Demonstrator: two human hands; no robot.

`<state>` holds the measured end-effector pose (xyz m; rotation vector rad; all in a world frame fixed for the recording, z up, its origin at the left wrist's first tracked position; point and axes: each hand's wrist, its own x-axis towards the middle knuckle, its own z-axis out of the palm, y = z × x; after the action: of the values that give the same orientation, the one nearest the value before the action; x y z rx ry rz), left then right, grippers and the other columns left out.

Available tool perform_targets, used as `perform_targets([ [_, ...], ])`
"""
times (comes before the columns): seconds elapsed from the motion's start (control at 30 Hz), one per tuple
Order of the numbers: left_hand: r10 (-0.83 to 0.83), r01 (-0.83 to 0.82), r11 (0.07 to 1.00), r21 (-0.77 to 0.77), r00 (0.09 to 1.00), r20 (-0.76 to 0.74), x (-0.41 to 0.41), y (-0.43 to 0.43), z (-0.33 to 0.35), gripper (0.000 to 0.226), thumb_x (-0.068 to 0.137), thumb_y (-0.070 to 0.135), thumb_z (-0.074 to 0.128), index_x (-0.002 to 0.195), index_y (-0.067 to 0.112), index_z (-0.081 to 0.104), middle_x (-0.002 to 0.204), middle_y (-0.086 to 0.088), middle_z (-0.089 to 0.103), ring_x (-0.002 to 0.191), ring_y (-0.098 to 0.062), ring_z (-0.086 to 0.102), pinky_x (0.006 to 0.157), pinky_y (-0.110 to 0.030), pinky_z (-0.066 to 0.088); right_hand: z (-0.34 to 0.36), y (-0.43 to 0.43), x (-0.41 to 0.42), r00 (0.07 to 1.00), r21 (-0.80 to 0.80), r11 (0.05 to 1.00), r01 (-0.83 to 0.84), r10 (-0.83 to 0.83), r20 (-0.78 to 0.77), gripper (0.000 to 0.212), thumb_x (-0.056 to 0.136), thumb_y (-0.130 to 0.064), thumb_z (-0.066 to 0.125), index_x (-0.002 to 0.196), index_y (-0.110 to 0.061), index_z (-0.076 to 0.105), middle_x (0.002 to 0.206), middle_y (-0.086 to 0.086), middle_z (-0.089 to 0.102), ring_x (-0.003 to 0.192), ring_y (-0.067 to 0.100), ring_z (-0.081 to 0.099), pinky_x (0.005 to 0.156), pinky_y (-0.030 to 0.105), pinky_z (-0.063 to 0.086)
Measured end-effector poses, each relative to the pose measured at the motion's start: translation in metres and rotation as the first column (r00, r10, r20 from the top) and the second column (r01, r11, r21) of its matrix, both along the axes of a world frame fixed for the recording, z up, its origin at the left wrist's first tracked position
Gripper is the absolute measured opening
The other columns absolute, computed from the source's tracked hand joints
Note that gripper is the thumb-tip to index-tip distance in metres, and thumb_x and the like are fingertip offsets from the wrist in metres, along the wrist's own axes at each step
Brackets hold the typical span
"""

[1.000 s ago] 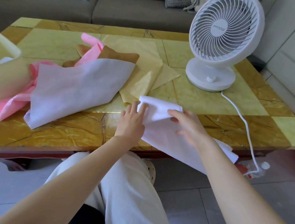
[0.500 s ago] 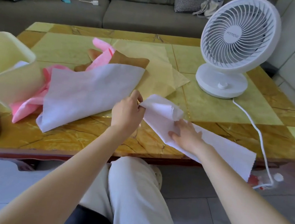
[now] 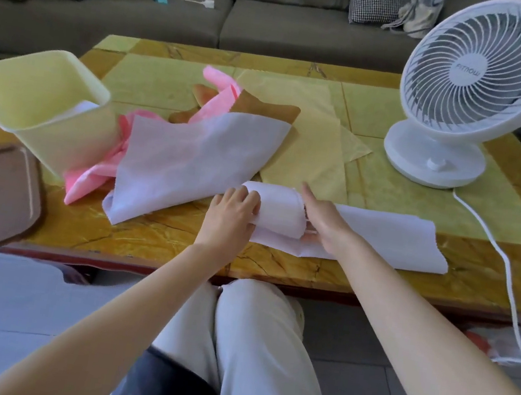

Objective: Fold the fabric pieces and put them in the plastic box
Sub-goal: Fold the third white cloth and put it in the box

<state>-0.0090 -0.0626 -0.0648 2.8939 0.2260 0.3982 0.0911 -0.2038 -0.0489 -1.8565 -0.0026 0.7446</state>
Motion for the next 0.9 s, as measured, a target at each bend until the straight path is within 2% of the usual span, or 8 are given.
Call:
perform_targets([
  [0.1,0.002,-0.001,0.999,0.035,0.999,-0.032,0.003,-0.009,-0.007,0.037,0.075,0.003,0.054,0.11,0.014,0.048,0.11,-0.005,0.045,0.1,-0.026,0.043,0.08,-0.032,0.035,0.003,-0.005,-0.004,0.973,0.003,0.999,0.048,-0.047,0.225,0.024,0.091,-0.026,0.056,0.071,-0.013,0.049,0.069,0.002,0.045,0.067,0.017,0.044,0.068,0.031,0.04],
  [0.23,-0.026,0.028,0.999,0.025,0.997,-0.067,0.006,-0.015,-0.011,0.063,0.069,-0.01,0.052,0.125,0.018,0.042,0.126,-0.003,0.039,0.108,-0.024,0.041,0.086,-0.031,0.037,0.002,-0.016,-0.011,0.915,-0.033,0.993,0.115,-0.093,0.392,0.023,0.094,-0.021,0.043,0.072,-0.018,0.036,0.066,-0.004,0.036,0.056,0.012,0.034,0.053,0.025,0.027],
  [0.33,-0.085,0.107,0.984,0.143,0.984,-0.156,0.008,-0.02,-0.014,0.071,0.069,-0.009,0.054,0.131,0.022,0.036,0.141,0.0,0.03,0.112,-0.024,0.04,0.086,-0.03,0.034,-0.008,-0.032,-0.017,0.933,-0.15,0.972,0.182,-0.123,0.337,0.023,0.094,-0.017,0.038,0.073,-0.019,0.03,0.068,-0.003,0.034,0.055,0.012,0.032,0.049,0.026,0.022],
  [0.43,-0.106,0.146,0.966,0.211,0.976,-0.19,0.008,-0.025,-0.017,0.07,0.069,-0.007,0.054,0.13,0.022,0.034,0.149,0.002,0.021,0.112,-0.025,0.039,0.082,-0.03,0.032,-0.022,-0.045,-0.018,0.968,-0.179,0.958,0.225,-0.199,0.154,0.027,0.092,-0.015,0.037,0.068,-0.019,0.026,0.069,-0.001,0.03,0.057,0.014,0.028,0.052,0.025,0.025],
  [0.53,-0.131,0.169,0.962,0.215,0.975,-0.18,0.008,-0.026,-0.017,0.067,0.071,-0.006,0.053,0.129,0.022,0.035,0.149,0.001,0.023,0.117,-0.024,0.038,0.086,-0.031,0.035,-0.016,-0.049,-0.015,0.973,-0.152,0.961,0.23,-0.232,0.001,0.014,0.088,-0.024,0.05,0.082,-0.011,0.048,0.074,0.003,0.041,0.066,0.018,0.041,0.059,0.026,0.032],
  [0.6,-0.16,0.197,0.957,0.214,0.971,-0.176,0.008,-0.025,-0.017,0.066,0.072,-0.005,0.054,0.129,0.022,0.035,0.148,0.001,0.025,0.119,-0.023,0.038,0.09,-0.031,0.035,-0.009,-0.049,-0.013,0.978,-0.14,0.972,0.191,-0.2,-0.052,0.027,0.085,-0.034,0.061,0.099,-0.012,0.056,0.084,0.0,0.051,0.072,0.014,0.049,0.062,0.023,0.038],
  [0.73,-0.184,0.213,0.959,0.188,0.97,-0.159,0.008,-0.026,-0.017,0.072,0.072,-0.003,0.056,0.134,0.023,0.032,0.149,0.002,0.022,0.126,-0.021,0.033,0.094,-0.029,0.034,-0.002,-0.046,-0.008,0.982,0.017,0.984,0.177,-0.176,-0.064,0.027,0.084,-0.019,0.066,0.108,-0.009,0.061,0.107,0.006,0.061,0.093,0.019,0.056,0.08,0.029,0.043],
  [0.9,-0.17,0.184,0.975,0.124,0.979,-0.115,0.008,-0.027,-0.014,0.081,0.07,-0.007,0.056,0.139,0.023,0.026,0.148,0.002,0.019,0.13,-0.02,0.03,0.098,-0.029,0.036,0.017,-0.04,-0.003,0.965,0.221,0.962,0.162,-0.201,0.168,0.026,0.084,0.003,0.057,0.108,-0.007,0.06,0.102,0.008,0.065,0.088,0.018,0.059,0.069,0.025,0.042],
])
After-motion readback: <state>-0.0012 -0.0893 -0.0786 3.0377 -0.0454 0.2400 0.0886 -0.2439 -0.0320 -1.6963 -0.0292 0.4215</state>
